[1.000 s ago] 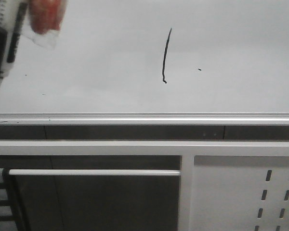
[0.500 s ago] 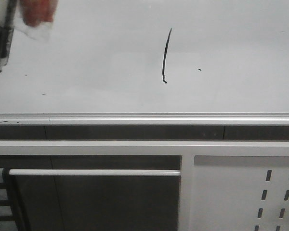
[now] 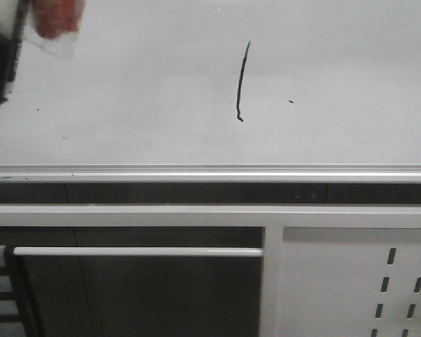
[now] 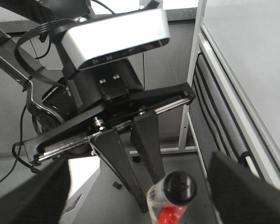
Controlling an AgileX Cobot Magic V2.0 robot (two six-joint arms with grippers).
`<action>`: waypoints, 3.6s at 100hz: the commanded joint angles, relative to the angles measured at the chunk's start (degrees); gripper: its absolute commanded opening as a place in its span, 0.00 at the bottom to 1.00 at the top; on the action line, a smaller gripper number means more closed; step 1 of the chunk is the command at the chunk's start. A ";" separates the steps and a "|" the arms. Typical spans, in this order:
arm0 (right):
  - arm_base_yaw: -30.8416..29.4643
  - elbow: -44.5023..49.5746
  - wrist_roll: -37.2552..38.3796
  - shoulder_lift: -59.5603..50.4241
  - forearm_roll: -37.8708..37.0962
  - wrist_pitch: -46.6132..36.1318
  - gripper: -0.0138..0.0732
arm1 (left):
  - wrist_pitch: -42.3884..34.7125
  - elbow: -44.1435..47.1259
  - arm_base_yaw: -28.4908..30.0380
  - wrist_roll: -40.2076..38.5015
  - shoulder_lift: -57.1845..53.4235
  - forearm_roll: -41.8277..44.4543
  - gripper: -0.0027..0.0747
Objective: Write number 1 on whiteboard
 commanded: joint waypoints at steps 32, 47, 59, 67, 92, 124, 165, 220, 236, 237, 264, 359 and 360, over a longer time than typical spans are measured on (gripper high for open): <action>-1.01 -1.94 0.38 -4.94 -1.40 -3.06 0.77 | -8.98 -1.16 -0.01 -5.34 -0.02 -1.33 0.01; -3.64 -1.94 3.08 -8.77 -4.35 -1.25 0.77 | -11.88 0.37 -0.01 -6.02 -0.14 -1.00 0.01; -5.85 -1.94 10.41 -11.61 -12.12 3.14 0.77 | -12.10 0.91 -0.01 -6.02 -1.13 -2.14 0.01; -7.29 -1.94 16.66 -12.92 -17.47 7.53 0.74 | -14.48 0.91 -0.01 -6.25 -2.88 -2.43 0.01; -8.84 -1.94 20.94 -16.19 -23.97 17.29 0.37 | -22.16 0.91 -0.01 -9.02 -7.49 -2.43 0.01; -8.84 -1.94 25.03 -16.41 -30.03 20.01 0.12 | -29.78 0.91 -0.01 -9.11 -8.28 -2.43 0.01; -8.84 -1.73 39.35 -18.30 -44.36 12.05 0.09 | -44.16 6.26 -0.01 -9.11 -8.28 -5.76 0.01; -8.84 4.24 43.40 -20.74 -46.21 -0.18 0.09 | -44.95 8.80 -0.01 -9.11 -8.16 -5.92 0.01; -8.84 4.24 43.40 -20.74 -45.80 -1.69 0.09 | -45.14 8.80 -0.01 -9.11 -6.68 -5.92 0.01; -8.84 4.24 43.40 -20.74 -45.80 -1.82 0.09 | -45.01 8.80 -0.01 -9.11 -6.43 -5.92 0.01; -8.84 4.24 43.40 -20.74 -45.59 -2.14 0.09 | -45.34 5.10 -2.61 -9.11 1.88 -3.88 0.01; -8.84 4.24 43.40 -20.74 -45.59 -1.96 0.09 | -85.84 1.42 -24.72 -58.01 26.84 27.93 0.01; -8.84 4.24 43.40 -20.74 -45.59 -1.96 0.09 | -86.25 1.42 -24.82 -58.11 26.97 27.93 0.01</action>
